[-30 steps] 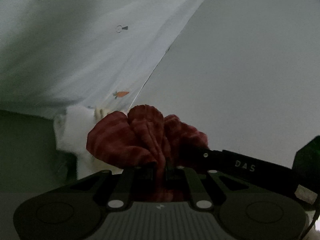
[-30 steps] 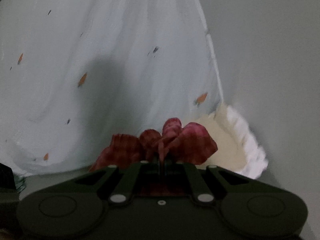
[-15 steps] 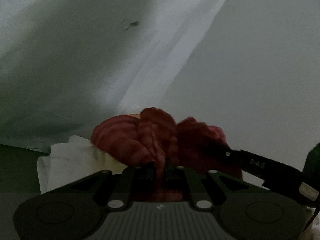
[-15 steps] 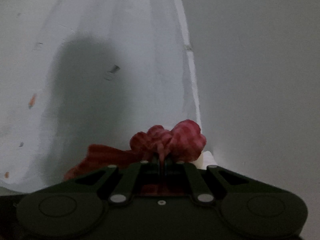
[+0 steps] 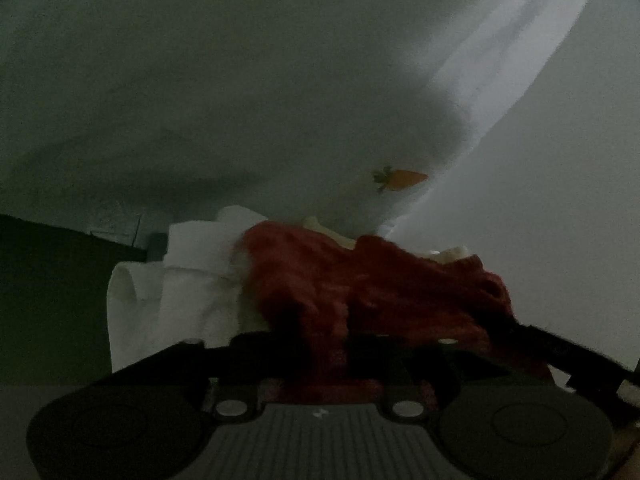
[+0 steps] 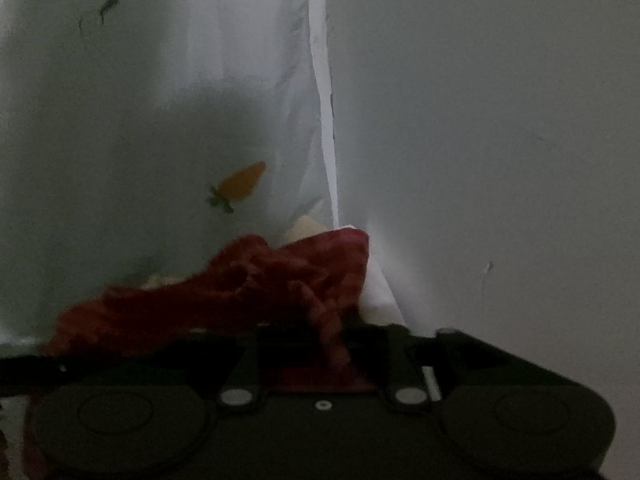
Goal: Fold clothes
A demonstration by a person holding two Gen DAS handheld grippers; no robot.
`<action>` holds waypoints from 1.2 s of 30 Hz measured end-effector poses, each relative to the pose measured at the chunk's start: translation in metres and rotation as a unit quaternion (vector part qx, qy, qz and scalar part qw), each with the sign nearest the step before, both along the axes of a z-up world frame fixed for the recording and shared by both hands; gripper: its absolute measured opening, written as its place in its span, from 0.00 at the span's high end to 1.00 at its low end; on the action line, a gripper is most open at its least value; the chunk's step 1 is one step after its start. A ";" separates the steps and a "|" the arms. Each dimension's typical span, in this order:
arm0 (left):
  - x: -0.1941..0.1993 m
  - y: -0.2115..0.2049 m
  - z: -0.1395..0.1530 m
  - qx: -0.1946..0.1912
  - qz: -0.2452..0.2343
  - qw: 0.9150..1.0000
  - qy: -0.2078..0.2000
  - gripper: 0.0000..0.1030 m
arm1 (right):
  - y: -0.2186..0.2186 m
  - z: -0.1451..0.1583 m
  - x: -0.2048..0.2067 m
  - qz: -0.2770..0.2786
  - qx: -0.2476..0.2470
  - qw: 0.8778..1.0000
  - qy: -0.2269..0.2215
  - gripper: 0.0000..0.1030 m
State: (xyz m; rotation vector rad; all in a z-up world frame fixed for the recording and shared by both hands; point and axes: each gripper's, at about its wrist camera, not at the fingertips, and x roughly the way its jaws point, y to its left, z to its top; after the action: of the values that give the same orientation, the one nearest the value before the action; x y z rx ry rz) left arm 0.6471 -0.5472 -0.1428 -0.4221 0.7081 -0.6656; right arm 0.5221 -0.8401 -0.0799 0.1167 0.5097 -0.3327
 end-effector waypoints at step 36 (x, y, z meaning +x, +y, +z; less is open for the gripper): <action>-0.364 0.192 0.186 0.141 0.194 0.932 -0.274 0.00 | 0.238 0.113 -0.253 0.171 -0.006 0.980 -0.103 0.01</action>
State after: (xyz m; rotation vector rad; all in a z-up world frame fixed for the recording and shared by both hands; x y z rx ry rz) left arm 0.2826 -0.3547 0.0428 -0.0900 0.1692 -0.2732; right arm 0.2690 -0.6018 0.0328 0.0494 0.3148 0.0129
